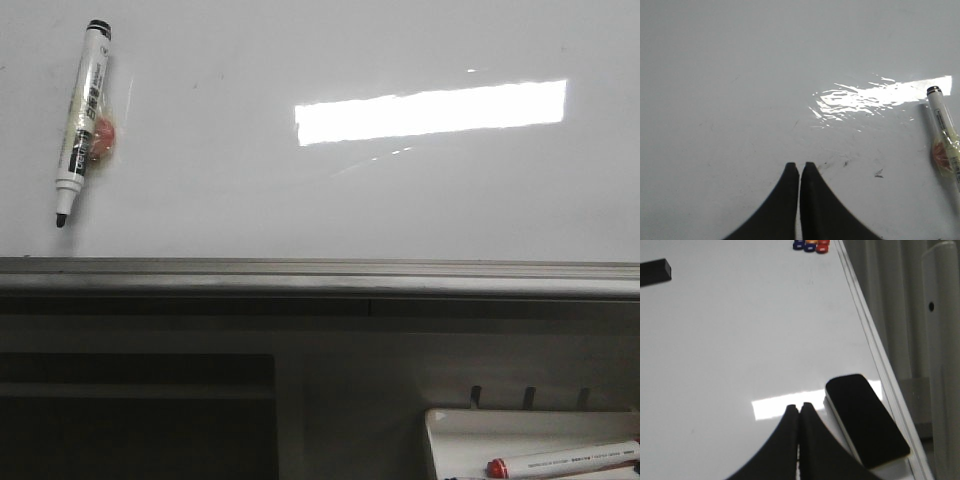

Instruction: Write number 2 on whiteboard

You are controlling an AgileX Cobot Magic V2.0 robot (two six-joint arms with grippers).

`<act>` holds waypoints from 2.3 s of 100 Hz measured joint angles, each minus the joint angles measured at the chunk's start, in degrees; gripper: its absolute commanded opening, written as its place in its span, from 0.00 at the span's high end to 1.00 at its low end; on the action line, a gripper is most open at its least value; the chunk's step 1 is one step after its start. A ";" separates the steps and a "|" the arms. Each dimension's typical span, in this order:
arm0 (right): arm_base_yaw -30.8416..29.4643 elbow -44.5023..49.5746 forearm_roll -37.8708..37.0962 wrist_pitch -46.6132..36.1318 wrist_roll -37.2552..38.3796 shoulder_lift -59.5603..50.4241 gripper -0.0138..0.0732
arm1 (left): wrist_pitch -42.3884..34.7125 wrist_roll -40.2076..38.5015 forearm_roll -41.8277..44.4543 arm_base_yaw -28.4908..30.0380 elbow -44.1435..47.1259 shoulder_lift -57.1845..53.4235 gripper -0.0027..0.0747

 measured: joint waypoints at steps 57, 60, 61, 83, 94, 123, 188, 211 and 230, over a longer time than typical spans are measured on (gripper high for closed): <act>0.00 -22.30 1.02 52.54 0.00 12.43 0.91 | 18.02 -1.14 -6.19 0.00 -15.03 15.55 0.99; 0.00 -22.68 1.29 52.73 0.00 12.76 0.91 | 19.38 -1.02 -6.19 0.00 -16.57 17.44 0.98; 0.00 -22.83 1.32 52.72 0.00 12.78 0.91 | 19.70 -0.77 -6.19 0.00 -16.93 17.93 0.97; 0.00 -23.29 1.68 52.93 0.00 13.05 0.91 | 19.31 5.63 -6.19 -1.31 -22.58 30.08 0.20; 1.45 -23.17 1.68 52.93 0.00 13.05 0.91 | 13.90 5.87 -10.85 -1.45 -22.69 32.70 0.07; 3.96 -18.35 1.68 49.99 0.00 13.05 0.91 | -2.65 5.94 -15.89 -1.55 -22.69 38.87 0.31; 3.96 -18.33 1.68 48.14 0.00 13.05 0.91 | -4.10 5.94 -15.09 -27.21 -22.69 42.67 0.55; 3.96 -18.24 1.68 48.05 0.00 13.05 0.91 | -0.40 5.94 -18.23 -30.88 -22.69 46.90 0.55; 3.96 -18.24 1.68 48.02 0.03 13.05 0.91 | 0.31 5.94 -19.43 -30.95 -22.69 51.89 0.55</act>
